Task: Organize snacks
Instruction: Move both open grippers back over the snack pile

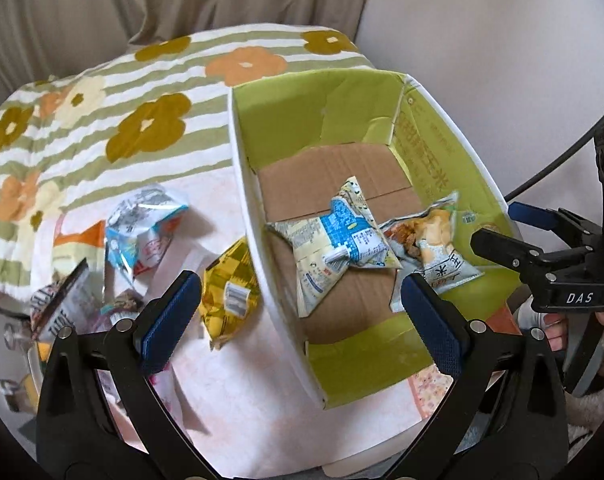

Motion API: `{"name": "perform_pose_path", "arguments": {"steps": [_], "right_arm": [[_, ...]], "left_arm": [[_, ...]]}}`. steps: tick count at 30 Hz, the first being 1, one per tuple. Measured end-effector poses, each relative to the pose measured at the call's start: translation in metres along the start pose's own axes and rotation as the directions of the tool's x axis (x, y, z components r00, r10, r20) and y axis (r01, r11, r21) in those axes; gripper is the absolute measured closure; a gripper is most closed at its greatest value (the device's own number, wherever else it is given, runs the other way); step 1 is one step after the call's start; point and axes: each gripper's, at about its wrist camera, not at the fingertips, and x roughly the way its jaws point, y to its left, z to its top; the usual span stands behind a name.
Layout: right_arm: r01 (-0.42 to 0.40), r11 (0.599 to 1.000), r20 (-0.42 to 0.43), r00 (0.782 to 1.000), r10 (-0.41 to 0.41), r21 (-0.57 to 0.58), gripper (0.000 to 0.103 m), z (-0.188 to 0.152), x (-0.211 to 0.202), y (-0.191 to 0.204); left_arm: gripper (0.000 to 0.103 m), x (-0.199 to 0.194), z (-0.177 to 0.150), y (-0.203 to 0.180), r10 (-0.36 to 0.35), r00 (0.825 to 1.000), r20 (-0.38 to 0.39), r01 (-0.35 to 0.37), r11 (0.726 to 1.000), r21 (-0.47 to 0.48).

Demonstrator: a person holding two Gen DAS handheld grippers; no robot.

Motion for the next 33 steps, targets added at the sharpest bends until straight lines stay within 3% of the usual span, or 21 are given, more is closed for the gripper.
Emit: {"name": "perform_pose_path", "arguments": {"steps": [11, 15, 21, 26, 33], "right_arm": [[-0.052, 0.999, 0.05, 0.997, 0.052, -0.006, 0.0, -0.016, -0.033, 0.006], [-0.052, 0.997, 0.092, 0.994, 0.057, -0.062, 0.0, -0.019, -0.052, 0.016], [-0.129, 0.983, 0.108, 0.984, 0.144, -0.134, 0.0, -0.026, -0.068, 0.039], [-0.167, 0.964, 0.113, 0.975, 0.193, -0.208, 0.0, -0.034, -0.071, 0.067], [-0.246, 0.929, 0.073, 0.958, 0.276, -0.277, 0.0, -0.049, -0.062, 0.109]], "left_arm": [[0.003, -0.026, -0.022, -0.01, 0.0, 0.999, 0.051, 0.002, 0.999, -0.04], [0.003, -0.046, -0.03, -0.014, 0.028, 0.995, 0.091, -0.023, 0.998, -0.051], [0.003, -0.077, -0.057, -0.007, 0.085, 0.988, 0.13, -0.069, 0.99, -0.122], [0.003, -0.098, -0.091, 0.02, 0.157, 0.979, 0.133, -0.124, 0.966, -0.228], [0.003, -0.121, -0.14, 0.075, 0.228, 0.967, 0.11, -0.171, 0.909, -0.38]]}}
